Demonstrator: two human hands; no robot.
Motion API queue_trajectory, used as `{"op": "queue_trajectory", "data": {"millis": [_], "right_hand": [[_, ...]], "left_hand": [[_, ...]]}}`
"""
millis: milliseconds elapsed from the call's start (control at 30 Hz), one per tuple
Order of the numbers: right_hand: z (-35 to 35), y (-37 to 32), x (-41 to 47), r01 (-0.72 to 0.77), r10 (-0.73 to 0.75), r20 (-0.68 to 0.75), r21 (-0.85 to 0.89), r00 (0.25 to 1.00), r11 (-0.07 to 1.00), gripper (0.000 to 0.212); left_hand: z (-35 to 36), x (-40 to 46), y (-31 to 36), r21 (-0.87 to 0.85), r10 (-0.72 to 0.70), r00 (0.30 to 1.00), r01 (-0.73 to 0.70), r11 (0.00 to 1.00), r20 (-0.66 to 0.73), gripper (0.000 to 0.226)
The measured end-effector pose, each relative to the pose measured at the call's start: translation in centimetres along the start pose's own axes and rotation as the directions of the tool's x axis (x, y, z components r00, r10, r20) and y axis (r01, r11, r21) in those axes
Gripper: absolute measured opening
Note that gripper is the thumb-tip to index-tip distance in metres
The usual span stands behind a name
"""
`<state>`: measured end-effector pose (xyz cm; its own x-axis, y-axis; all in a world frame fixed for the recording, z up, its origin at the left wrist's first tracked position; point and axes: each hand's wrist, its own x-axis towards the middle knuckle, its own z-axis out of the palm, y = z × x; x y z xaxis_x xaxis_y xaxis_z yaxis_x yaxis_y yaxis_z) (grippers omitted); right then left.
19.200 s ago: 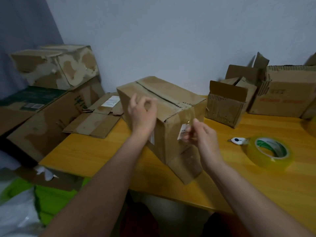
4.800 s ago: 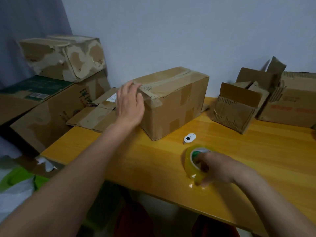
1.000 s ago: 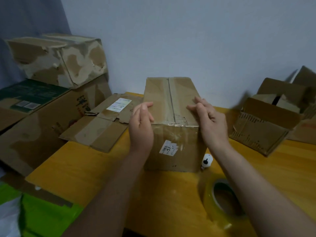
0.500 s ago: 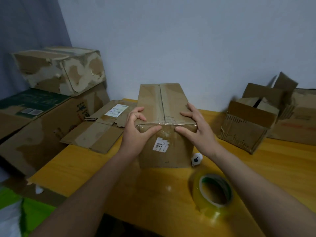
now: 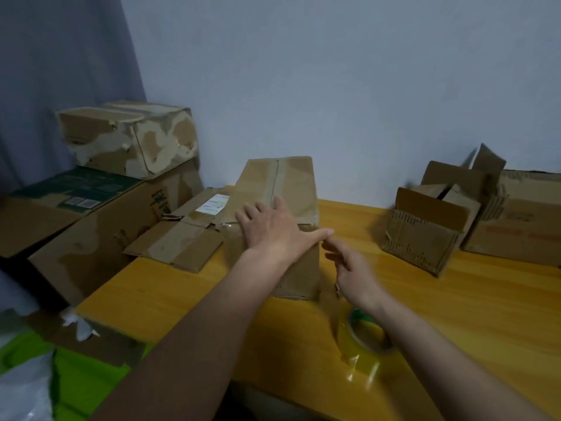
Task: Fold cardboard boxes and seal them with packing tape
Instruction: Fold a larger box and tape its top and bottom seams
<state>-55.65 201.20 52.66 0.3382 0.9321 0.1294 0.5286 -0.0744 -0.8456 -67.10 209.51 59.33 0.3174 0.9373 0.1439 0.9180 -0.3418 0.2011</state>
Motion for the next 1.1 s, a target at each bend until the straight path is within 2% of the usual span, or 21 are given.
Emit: {"op": "queue_trajectory", "data": {"millis": [100, 200, 267, 300, 367, 400, 467, 500, 633, 700, 767, 833, 900, 967, 1033, 1100], "right_hand": [[-0.4, 1.0, 0.3, -0.151, 0.151, -0.048, 0.019, 0.987, 0.988, 0.048], [0.1, 1.0, 1.0, -0.325, 0.335, -0.034, 0.171, 0.942, 0.93, 0.061], [1.1, 0.8, 1.5, -0.428, 0.44, 0.033, 0.305, 0.898, 0.851, 0.07], [1.7, 0.6, 1.8, -0.483, 0.487, 0.088, 0.365, 0.869, 0.796, 0.067], [2.4, -0.4, 2.1, -0.569, 0.513, 0.256, 0.471, 0.82, 0.674, 0.049], [2.6, -1.0, 2.0, -0.578, 0.48, 0.326, 0.529, 0.815, 0.622, 0.041], [2.9, -2.1, 1.9, -0.534, 0.397, 0.36, 0.618, 0.844, 0.576, 0.036], [3.0, -2.5, 1.9, -0.49, 0.358, 0.335, 0.636, 0.871, 0.597, 0.034], [2.1, -5.1, 1.4, -0.152, 0.137, 0.072, 0.608, 0.988, 0.779, 0.046], [0.8, -6.8, 1.5, 0.009, 0.002, -0.021, 0.483, 1.0, 0.876, 0.049], [-0.2, -7.8, 2.1, 0.119, -0.107, -0.059, 0.251, 0.992, 0.961, 0.051], [-0.6, -8.1, 2.8, 0.193, -0.191, -0.067, 0.037, 0.979, 0.98, 0.051], [-0.5, -8.3, 3.2, 0.238, -0.241, -0.067, -0.058, 0.968, 0.97, 0.047], [-0.3, -8.5, 3.3, 0.264, -0.27, -0.07, -0.086, 0.96, 0.961, 0.043], [0.3, -8.9, 3.2, 0.301, -0.308, -0.056, -0.102, 0.95, 0.948, 0.041], [1.2, -9.6, 2.8, 0.375, -0.383, -0.035, -0.141, 0.923, 0.916, 0.04]], "left_hand": [[-0.3, -0.2, -1.5, -0.012, -0.03, 0.998, 0.029, 1.0, -0.059, 0.103], [-0.7, -0.8, -4.0, -0.095, -0.028, 0.996, 0.02, 0.995, -0.09, 0.097], [-1.3, -1.4, -5.5, -0.18, -0.026, 0.992, 0.003, 0.984, -0.126, 0.089], [-1.6, -1.7, -6.2, -0.226, -0.034, 0.989, 0.001, 0.974, -0.141, 0.085], [-2.4, -2.4, -7.4, -0.299, -0.047, 0.987, -0.001, 0.954, -0.153, 0.075], [-2.7, -2.6, -8.1, -0.319, -0.05, 0.987, -0.001, 0.948, -0.152, 0.071], [-3.1, -2.7, -9.3, -0.363, -0.056, 0.985, -0.007, 0.932, -0.162, 0.063], [-3.3, -2.7, -9.8, -0.393, -0.069, 0.983, -0.005, 0.919, -0.173, 0.059], [-3.0, -2.6, -11.7, -0.598, -0.135, 0.967, -0.023, 0.801, -0.218, 0.038], [-2.0, -2.9, -12.2, -0.709, -0.194, 0.964, 0.006, 0.705, -0.184, 0.035], [-0.6, -3.8, -12.0, -0.792, -0.203, 0.974, 0.043, 0.609, -0.103, 0.034], [1.0, -5.2, -11.6, -0.824, -0.14, 0.99, 0.065, 0.563, -0.018, 0.049], [2.2, -5.9, -11.4, -0.833, -0.102, 0.995, 0.072, 0.549, 0.018, 0.052], [2.6, -5.8, -11.8, -0.748, -0.119, 0.993, 0.07, 0.66, -0.012, 0.047], [2.0, -5.4, -12.1, -0.533, -0.167, 0.982, 0.095, 0.841, -0.089, 0.044], [1.0, -5.3, -12.0, -0.445, -0.101, 0.983, 0.023, 0.895, -0.153, 0.049]]}}
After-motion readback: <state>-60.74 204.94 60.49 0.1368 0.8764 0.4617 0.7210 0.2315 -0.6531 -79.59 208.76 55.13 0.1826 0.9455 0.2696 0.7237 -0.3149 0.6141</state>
